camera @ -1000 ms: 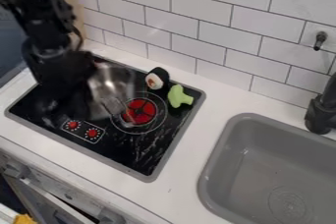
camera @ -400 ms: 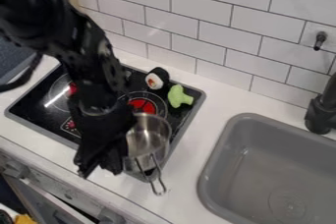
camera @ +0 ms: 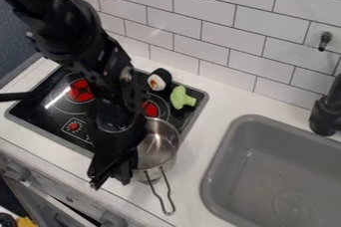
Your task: Move the silver pot to the bottom right side of the stove
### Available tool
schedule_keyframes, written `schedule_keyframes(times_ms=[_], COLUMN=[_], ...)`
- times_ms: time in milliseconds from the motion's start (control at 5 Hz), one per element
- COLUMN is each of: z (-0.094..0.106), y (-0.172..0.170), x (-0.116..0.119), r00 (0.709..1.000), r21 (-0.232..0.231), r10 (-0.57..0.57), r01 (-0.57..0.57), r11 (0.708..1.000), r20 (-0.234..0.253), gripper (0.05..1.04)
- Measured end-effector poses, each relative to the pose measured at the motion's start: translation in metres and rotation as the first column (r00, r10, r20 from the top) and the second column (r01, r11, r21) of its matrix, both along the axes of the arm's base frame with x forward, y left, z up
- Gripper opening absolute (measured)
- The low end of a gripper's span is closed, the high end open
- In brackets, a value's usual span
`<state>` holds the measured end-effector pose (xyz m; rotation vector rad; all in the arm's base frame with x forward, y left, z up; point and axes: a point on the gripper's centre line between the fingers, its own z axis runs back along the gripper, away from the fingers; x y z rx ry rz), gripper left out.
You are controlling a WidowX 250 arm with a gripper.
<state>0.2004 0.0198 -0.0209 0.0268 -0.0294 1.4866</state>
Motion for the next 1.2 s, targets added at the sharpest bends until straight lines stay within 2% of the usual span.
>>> schedule_keyframes(times_ms=[200, 400, 600, 800, 1000, 1200], z=[-0.006, -0.005, -0.006, -0.005, 0.005, 0.024], y=[-0.001, -0.001, 0.000, 0.001, 0.012, 0.018], x=[0.003, 0.006, 0.006, 0.006, 0.010, 0.013], r00=[1.000, 1.000, 0.999, 0.999, 0.997, 0.995], r21=[0.021, -0.006, -0.017, -0.021, -0.031, -0.043], r10=[-0.011, 0.026, 0.031, 0.030, 0.071, 0.076], r01=[0.011, -0.025, -0.031, -0.030, -0.070, -0.073], r11=[1.000, 1.000, 0.999, 0.999, 0.997, 0.996], r20=[0.001, 0.010, -0.008, -0.015, 0.016, 0.067], gripper=[0.083, 0.114, 0.303, 0.605, 0.909, 1.015])
